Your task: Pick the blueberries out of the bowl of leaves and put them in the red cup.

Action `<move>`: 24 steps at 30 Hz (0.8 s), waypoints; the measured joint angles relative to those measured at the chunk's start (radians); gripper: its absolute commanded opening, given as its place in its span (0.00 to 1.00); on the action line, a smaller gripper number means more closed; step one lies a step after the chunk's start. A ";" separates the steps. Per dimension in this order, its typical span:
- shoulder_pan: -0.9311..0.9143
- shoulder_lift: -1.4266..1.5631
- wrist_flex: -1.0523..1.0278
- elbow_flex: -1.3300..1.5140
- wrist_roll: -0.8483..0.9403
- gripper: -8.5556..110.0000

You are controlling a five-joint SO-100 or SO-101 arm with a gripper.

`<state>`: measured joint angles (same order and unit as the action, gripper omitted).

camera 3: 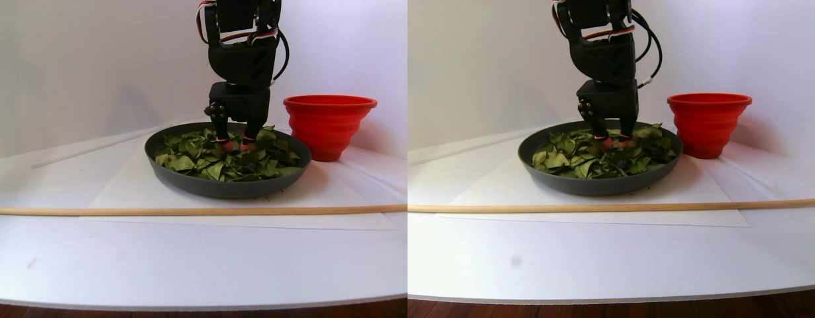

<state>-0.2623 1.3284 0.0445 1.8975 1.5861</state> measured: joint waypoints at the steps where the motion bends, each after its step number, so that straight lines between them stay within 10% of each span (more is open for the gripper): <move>1: 0.000 0.000 0.000 0.000 0.000 0.15; 24: 0.000 0.055 -0.057 -0.023 0.025 0.19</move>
<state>-0.2623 1.3837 -0.0123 1.8745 1.6107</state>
